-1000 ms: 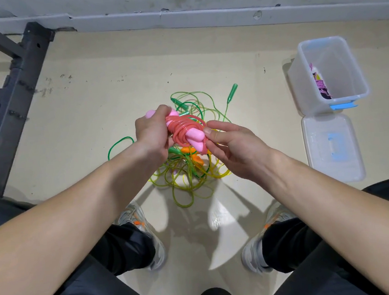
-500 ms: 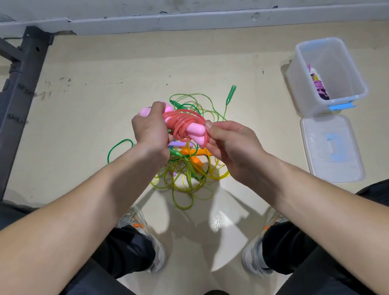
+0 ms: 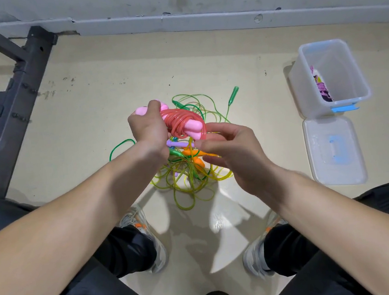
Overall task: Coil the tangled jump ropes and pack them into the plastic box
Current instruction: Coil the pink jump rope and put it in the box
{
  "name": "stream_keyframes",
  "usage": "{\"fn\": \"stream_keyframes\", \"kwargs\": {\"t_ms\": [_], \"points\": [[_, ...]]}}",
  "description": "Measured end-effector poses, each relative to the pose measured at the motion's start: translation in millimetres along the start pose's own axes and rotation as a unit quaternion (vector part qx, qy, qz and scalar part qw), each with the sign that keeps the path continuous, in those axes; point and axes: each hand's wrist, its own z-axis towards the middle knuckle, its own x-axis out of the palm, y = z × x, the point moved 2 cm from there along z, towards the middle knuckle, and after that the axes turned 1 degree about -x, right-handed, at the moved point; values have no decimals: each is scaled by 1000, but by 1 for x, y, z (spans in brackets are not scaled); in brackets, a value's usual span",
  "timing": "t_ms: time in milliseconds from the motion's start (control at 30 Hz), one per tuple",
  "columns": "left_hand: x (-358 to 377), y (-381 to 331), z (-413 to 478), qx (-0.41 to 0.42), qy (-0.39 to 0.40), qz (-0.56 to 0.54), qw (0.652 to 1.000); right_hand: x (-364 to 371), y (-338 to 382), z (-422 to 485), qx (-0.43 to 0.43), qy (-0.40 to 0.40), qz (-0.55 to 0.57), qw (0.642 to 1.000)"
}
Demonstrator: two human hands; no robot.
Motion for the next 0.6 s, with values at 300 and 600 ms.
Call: {"fn": "stream_keyframes", "kwargs": {"t_ms": [300,600], "points": [[6,19,-6,-19,-5,19,1000,-5,-28,24,-144,-199,-188,951],[5,31,-14,-80,113,44,989,-43,-19,54,-241,-256,-374,858]]}}
